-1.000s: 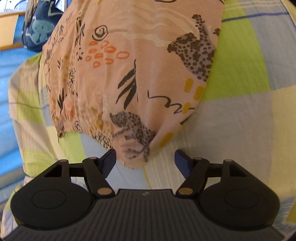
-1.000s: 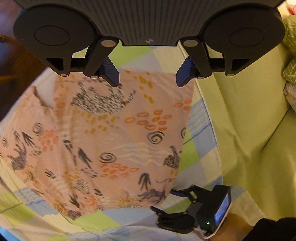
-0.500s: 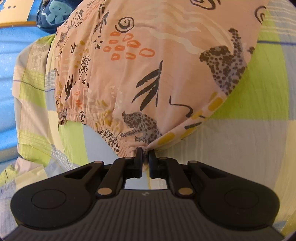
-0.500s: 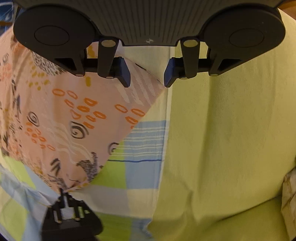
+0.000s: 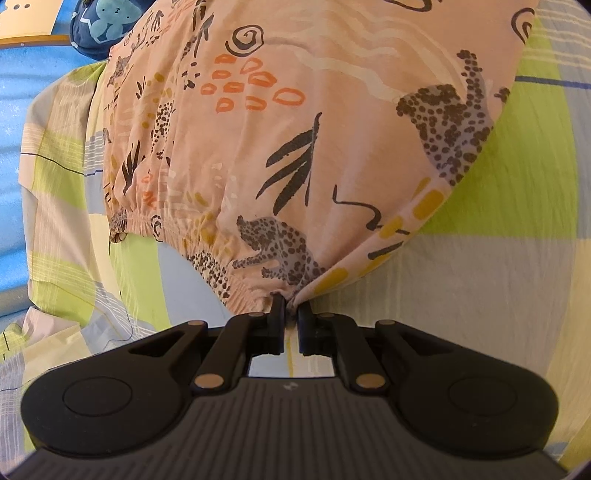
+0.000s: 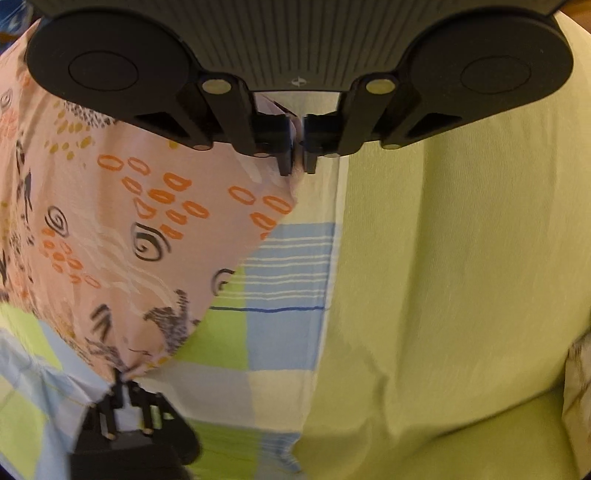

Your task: Fold clothes

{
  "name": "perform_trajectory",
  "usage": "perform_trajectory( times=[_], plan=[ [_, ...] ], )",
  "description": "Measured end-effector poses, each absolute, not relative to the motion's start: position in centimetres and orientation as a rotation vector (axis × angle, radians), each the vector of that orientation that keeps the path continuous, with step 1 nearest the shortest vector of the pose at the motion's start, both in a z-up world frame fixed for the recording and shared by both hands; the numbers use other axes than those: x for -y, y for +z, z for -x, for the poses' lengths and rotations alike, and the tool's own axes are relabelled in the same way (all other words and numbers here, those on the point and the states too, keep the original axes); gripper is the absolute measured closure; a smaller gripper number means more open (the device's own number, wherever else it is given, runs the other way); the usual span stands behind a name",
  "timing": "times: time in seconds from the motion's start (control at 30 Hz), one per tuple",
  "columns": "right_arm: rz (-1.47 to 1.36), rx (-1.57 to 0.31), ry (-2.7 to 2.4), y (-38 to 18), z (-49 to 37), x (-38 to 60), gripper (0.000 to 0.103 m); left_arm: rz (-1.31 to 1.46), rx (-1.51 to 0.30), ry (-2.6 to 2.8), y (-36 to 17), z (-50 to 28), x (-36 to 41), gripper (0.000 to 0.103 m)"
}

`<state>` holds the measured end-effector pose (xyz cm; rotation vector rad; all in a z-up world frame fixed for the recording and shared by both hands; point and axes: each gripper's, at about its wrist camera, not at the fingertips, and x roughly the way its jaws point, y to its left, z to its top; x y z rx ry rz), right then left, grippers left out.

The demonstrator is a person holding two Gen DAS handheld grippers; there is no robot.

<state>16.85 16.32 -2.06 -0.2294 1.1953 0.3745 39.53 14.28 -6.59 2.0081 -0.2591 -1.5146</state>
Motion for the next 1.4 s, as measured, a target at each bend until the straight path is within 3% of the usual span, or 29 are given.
perform_trajectory(
  times=[0.37,0.7,0.93,1.27,1.4],
  plan=[
    [0.035,-1.098,0.221,11.4,-15.0,-6.2,0.1,-1.854,0.133,-1.498,0.6,-39.7,-11.3,0.103],
    [0.041,-1.029,0.046,17.4,-14.7,7.7,0.1,-1.733,-0.098,-1.466,9.2,-38.9,-3.1,0.103],
    [-0.114,-1.092,0.008,15.1,-15.6,21.0,0.1,-1.737,-0.301,-1.472,10.1,-39.4,6.5,0.103],
    [-0.309,-1.172,-0.02,5.3,-21.8,37.4,0.1,-1.803,-0.48,-1.422,2.8,-42.1,19.7,0.103],
    [-0.335,-1.218,-0.057,0.6,-23.5,40.3,0.1,-1.803,-0.533,-1.387,-0.3,-43.3,23.4,0.098]
  ],
)
